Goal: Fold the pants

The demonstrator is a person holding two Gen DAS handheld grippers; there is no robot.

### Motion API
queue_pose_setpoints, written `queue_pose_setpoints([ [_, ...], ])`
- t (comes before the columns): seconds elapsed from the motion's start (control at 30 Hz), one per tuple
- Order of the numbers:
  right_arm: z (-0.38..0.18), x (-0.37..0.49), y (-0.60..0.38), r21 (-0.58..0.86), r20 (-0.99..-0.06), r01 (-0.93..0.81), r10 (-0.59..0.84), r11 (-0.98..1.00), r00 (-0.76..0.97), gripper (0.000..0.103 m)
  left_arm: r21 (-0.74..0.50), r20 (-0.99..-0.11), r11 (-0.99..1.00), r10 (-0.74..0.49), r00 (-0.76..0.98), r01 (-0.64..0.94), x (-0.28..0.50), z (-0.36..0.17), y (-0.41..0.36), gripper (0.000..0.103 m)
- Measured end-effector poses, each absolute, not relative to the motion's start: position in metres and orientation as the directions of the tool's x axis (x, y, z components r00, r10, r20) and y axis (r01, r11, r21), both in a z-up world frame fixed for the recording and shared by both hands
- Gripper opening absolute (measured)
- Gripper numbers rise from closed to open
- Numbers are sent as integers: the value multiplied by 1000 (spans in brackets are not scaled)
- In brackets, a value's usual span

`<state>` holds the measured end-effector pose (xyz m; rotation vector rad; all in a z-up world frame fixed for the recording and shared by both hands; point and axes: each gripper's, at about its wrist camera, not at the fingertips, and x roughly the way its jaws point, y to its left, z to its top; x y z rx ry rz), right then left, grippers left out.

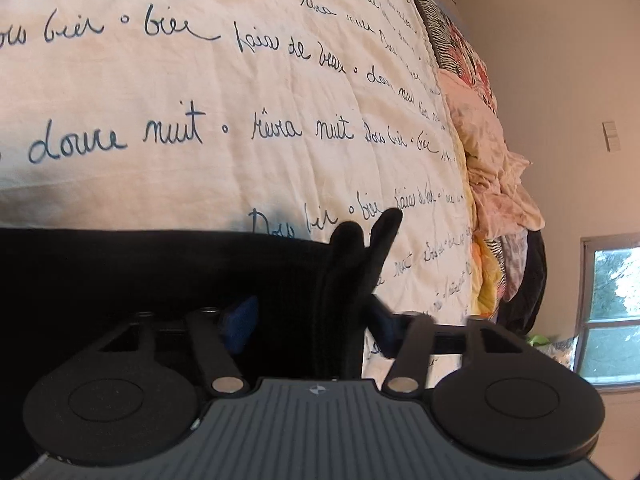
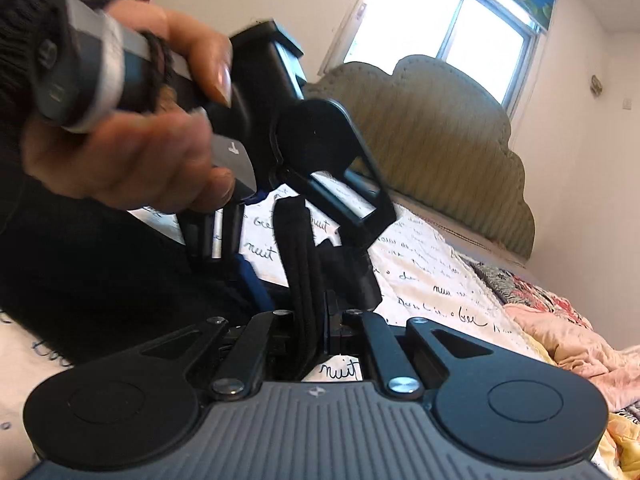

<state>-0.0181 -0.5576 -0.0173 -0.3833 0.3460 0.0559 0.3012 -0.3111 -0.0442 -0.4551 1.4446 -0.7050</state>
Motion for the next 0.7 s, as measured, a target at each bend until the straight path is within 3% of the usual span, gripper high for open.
queue_pose_setpoints([
  [0.07, -21, -21, -556, -371, -336, -121, -11, 921, 942, 4, -661, -740, 724, -672, -16, 197, 297, -42, -310, 9],
  [0.23, -23, -16, -555, -393, -340, -120, -23, 912, 940, 11, -596, -758, 763, -637, 139, 249, 269, -22, -289, 8],
  [0.33, -14, -21, -561, -314, -352, -128, 10, 941, 936, 44, -558, -753, 786, -614, 235, 265, 246, -8, -254, 8],
  [0.4, -4, -35, -573, -168, -341, -175, 109, 970, 934, 75, -545, -735, 796, -605, 306, 265, 234, 2, -215, 8],
  [0.43, 1, -43, -581, -85, -327, -213, 175, 973, 929, 78, -544, -731, 801, -599, 326, 250, 232, 3, -195, 8],
  [0.53, 11, -58, -594, 75, -300, -272, 282, 959, 911, 79, -569, -740, 812, -573, 352, 126, 237, -5, -113, 8],
  [0.7, 10, -38, -603, 323, -356, -279, 390, 904, 849, 79, -530, -795, 844, -462, 392, -80, 235, -29, -3, 6],
])
